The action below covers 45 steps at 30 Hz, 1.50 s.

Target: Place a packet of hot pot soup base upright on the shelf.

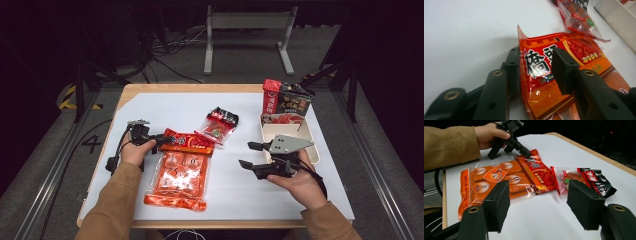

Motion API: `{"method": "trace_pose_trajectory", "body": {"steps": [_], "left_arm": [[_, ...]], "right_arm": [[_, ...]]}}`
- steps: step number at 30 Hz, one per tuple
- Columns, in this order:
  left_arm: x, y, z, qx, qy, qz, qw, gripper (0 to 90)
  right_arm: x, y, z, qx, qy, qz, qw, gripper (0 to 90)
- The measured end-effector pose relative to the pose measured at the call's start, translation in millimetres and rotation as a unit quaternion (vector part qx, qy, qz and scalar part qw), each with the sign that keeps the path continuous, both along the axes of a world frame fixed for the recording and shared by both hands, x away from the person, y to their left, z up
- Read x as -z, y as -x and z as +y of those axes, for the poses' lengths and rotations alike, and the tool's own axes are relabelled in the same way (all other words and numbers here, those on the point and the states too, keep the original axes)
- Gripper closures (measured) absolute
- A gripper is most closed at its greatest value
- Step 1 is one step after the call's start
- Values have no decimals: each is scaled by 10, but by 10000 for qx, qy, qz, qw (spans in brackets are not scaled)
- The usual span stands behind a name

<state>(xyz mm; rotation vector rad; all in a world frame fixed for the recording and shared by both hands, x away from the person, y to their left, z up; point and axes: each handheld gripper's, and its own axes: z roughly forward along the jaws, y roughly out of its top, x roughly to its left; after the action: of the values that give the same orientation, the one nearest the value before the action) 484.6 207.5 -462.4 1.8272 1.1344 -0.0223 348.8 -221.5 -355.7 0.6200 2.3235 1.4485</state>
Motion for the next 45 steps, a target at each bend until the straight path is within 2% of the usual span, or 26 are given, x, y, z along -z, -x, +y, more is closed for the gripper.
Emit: {"method": "trace_pose_trajectory", "body": {"steps": [1,3,6,8,9,10,12,13,19,23,25,26,27,28,29,30,32,33,34,36,37,41,42,43,44,45], "left_arm": [[0,0,0,0,0,0,10000,708],[-3,0,-23,13,-134,-17,9999,739],[0,-8,-39,16,-184,66,9998,750],[-1,-12,-60,17,-335,14,9994,776],[-1,-12,-60,17,-335,14,9994,795],[-11,-11,-81,18,-433,20,9991,795],[-46,-22,-129,207,-797,-210,9964,879],[-68,-13,-152,205,-820,-243,9961,895],[-127,38,-150,130,-723,-444,9963,900],[-271,126,-129,164,-778,-705,9943,900],[-357,184,-102,168,-673,-829,9941,900],[-357,184,-102,168,-673,-829,9941,900],[-443,245,-83,166,-554,-994,9934,900],[-443,245,-83,166,-554,-994,9934,900],[-521,295,-74,201,-528,-1122,9921,900],[-521,295,-74,201,-528,-1122,9921,900],[-619,374,-72,223,-482,-1242,9908,900],[-663,404,-61,255,-468,-1345,9895,900],[-697,434,-53,251,-439,-1376,9892,900],[-758,482,-28,287,-375,-1474,9880,900],[-787,508,-17,286,-319,-1528,9873,900],[-923,628,35,256,119,-1720,9847,900],[-960,656,38,290,128,-1794,9833,900],[-960,656,38,290,128,-1794,9833,900],[-1007,700,29,318,148,-1846,9822,900],[-1052,739,16,344,159,-1946,9801,900]], "right_arm": [[0,0,0,0,0,0,10000,358],[7,-14,13,-24,22,3,10000,358],[15,-25,38,-67,30,6,10000,357],[18,-29,49,-89,44,5,10000,357],[18,-29,49,-89,44,5,10000,357],[20,-31,55,-95,46,7,9999,357],[23,-35,66,-105,57,13,9999,357],[21,-34,70,-114,60,12,9999,357],[15,-48,54,-106,62,-4,9999,365],[37,-79,74,-95,88,29,9999,382],[54,-98,95,-73,89,101,9999,391],[54,-98,95,-73,89,101,9999,391],[70,-120,111,-36,67,173,9998,401],[75,-131,116,-17,65,204,9998,408],[78,-141,120,21,47,222,9997,418],[78,-141,120,21,47,222,9997,418],[82,-166,126,102,-54,272,9996,452],[80,-175,130,99,-125,352,9993,470],[80,-183,140,53,-205,426,9989,470],[83,-193,166,17,-221,443,9988,470],[85,-197,180,-10,-244,473,9986,470],[101,-216,232,-36,-225,516,9984,471],[105,-222,242,-49,-218,533,9983,472],[105,-222,242,-49,-218,533,9983,472],[107,-225,250,-59,-226,550,9982,472],[106,-227,258,-71,-247,566,9981,473]]}}
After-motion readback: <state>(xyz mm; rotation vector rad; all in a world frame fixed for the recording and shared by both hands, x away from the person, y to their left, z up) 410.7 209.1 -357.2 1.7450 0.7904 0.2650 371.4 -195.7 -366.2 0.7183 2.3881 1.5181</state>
